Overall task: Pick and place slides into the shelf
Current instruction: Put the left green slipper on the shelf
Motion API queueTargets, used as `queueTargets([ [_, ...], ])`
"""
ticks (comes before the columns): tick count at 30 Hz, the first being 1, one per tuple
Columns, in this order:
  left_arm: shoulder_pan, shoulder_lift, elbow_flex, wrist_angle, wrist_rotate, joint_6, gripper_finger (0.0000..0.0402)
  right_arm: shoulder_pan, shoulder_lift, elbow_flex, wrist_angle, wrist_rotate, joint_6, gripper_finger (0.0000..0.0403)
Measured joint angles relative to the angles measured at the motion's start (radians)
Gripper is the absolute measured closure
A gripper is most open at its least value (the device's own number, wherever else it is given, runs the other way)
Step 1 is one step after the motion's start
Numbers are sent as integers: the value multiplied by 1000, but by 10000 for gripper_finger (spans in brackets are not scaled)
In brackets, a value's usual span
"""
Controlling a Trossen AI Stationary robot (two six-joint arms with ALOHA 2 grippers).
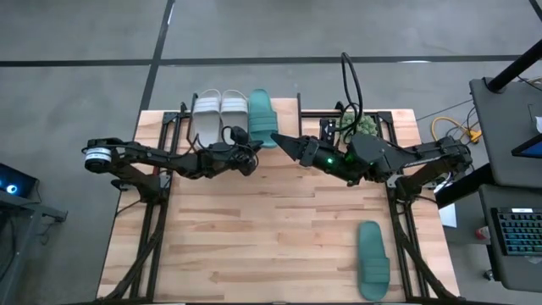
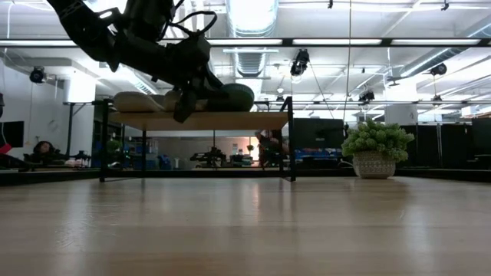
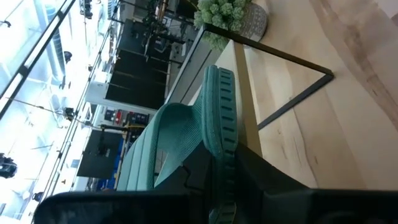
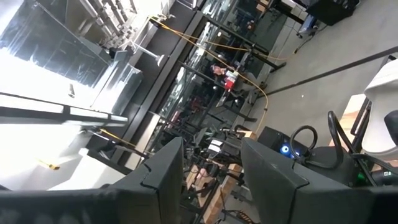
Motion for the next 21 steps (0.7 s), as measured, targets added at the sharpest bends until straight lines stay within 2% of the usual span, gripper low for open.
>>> queueTargets([
  [4, 0, 0, 0, -11, -23, 0, 367, 0, 0, 0, -2, 0, 2, 250],
  [14, 0, 0, 0, -10, -66, -1, 304, 0, 0, 0, -2, 0, -2, 250],
  [21, -2, 0, 0, -13, -72, -33, 290, 0, 0, 0, -2, 0, -4, 250],
])
